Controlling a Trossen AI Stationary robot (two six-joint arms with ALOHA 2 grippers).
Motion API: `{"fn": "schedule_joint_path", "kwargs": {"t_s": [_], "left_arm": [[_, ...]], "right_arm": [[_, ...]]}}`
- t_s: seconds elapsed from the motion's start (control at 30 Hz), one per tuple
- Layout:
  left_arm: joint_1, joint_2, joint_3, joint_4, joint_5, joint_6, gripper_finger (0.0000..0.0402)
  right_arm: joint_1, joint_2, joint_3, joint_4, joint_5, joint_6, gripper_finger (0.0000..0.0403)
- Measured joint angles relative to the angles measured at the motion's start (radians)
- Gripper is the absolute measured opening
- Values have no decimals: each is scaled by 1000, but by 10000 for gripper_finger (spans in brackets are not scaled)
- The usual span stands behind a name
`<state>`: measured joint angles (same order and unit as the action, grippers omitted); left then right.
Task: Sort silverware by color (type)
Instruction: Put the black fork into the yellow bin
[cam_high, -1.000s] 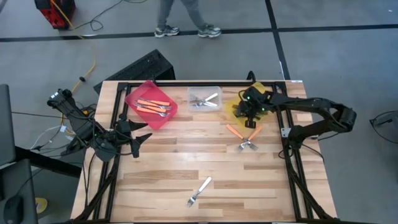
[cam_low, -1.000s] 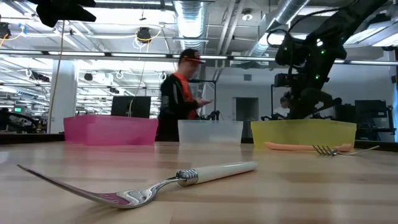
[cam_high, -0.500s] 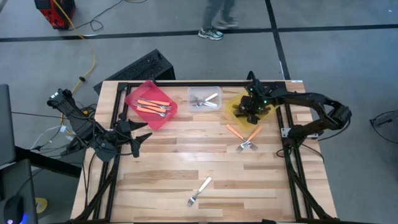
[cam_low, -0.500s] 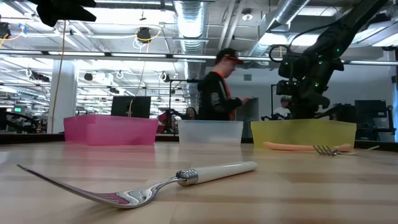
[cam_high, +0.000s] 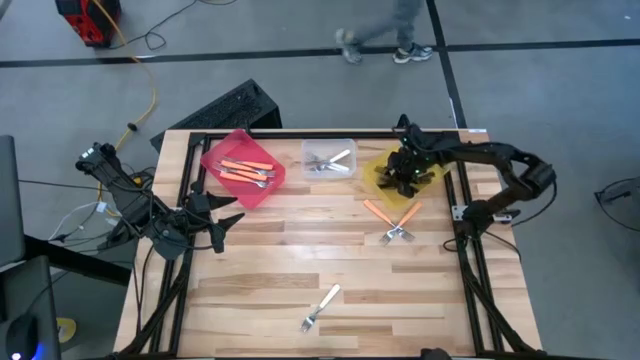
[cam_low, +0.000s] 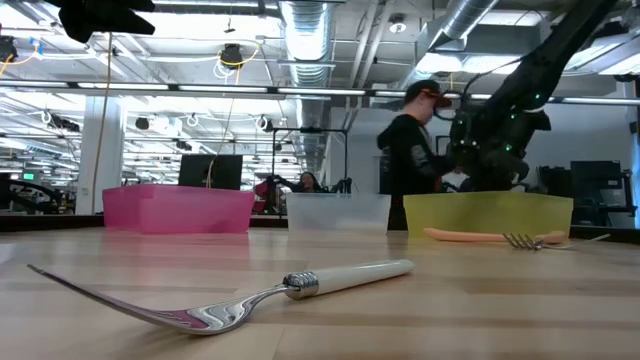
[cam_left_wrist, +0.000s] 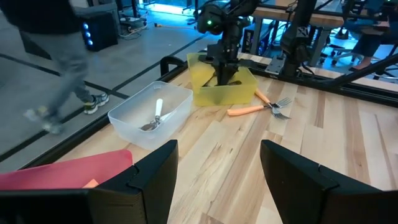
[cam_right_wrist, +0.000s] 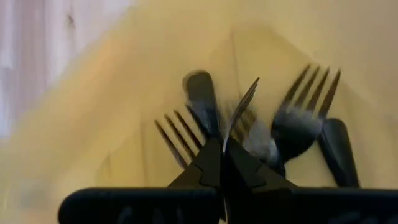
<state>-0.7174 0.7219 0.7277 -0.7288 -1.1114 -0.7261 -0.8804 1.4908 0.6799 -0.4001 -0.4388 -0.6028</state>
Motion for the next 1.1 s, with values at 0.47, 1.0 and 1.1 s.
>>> {"fn": "schedule_joint_path", "kwargs": {"t_s": [0.47, 1.0, 1.1], "left_arm": [[0, 0, 0, 0, 0, 0, 212], [0, 0, 0, 0, 1, -2, 213], [0, 0, 0, 0, 1, -2, 213]], "right_arm": [[-26, 54, 0, 8, 37, 49, 80], [-23, 9, 51, -87, 112, 106, 98], [-23, 7, 77, -117, 112, 121, 122]]}}
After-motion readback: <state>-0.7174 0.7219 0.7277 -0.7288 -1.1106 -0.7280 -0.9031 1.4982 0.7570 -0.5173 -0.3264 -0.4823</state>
